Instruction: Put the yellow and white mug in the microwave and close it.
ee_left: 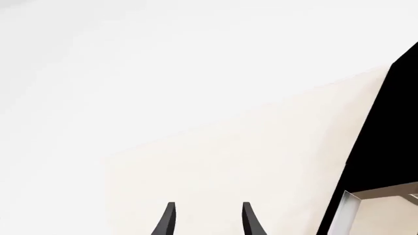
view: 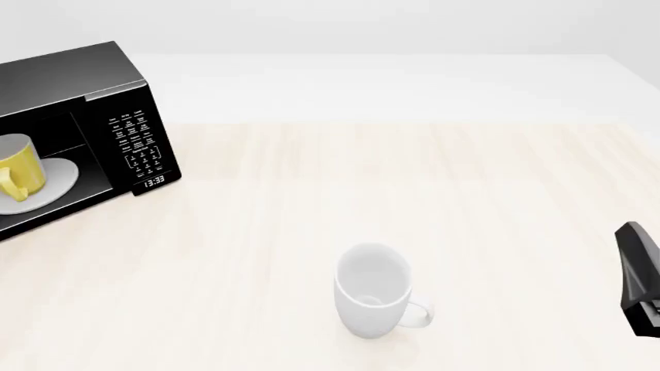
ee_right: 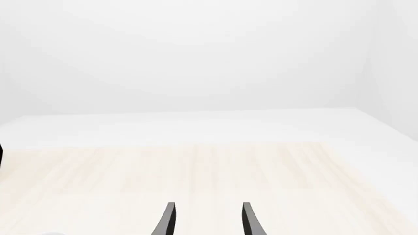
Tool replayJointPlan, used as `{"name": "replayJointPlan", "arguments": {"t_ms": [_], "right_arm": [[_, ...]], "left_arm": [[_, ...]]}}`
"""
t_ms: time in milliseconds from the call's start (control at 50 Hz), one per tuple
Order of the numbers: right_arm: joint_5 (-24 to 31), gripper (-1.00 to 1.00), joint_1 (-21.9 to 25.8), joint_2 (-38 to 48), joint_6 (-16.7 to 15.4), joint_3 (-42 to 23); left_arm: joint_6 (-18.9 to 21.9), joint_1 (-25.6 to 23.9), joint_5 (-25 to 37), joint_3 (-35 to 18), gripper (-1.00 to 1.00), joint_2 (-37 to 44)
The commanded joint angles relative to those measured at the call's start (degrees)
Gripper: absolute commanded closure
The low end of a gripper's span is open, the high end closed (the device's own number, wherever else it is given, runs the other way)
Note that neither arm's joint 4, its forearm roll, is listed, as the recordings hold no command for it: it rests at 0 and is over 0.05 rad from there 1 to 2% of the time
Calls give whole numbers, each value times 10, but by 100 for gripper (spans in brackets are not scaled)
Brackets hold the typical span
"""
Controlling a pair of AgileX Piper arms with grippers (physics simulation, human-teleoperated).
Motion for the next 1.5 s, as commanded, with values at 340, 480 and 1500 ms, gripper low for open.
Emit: {"name": "replayJointPlan", "arguments": {"t_ms": [340,480,1500], "right_arm": [[0,-100,0,0,0,0],[0,-100,0,0,0,0],[-1,-100,0,0,1,0]], "left_arm": [[-12,-78,-20,1,-100,56],[-11,-89,-30,6,-100,68],[-61,-239,-43,-11,-100,125]]}}
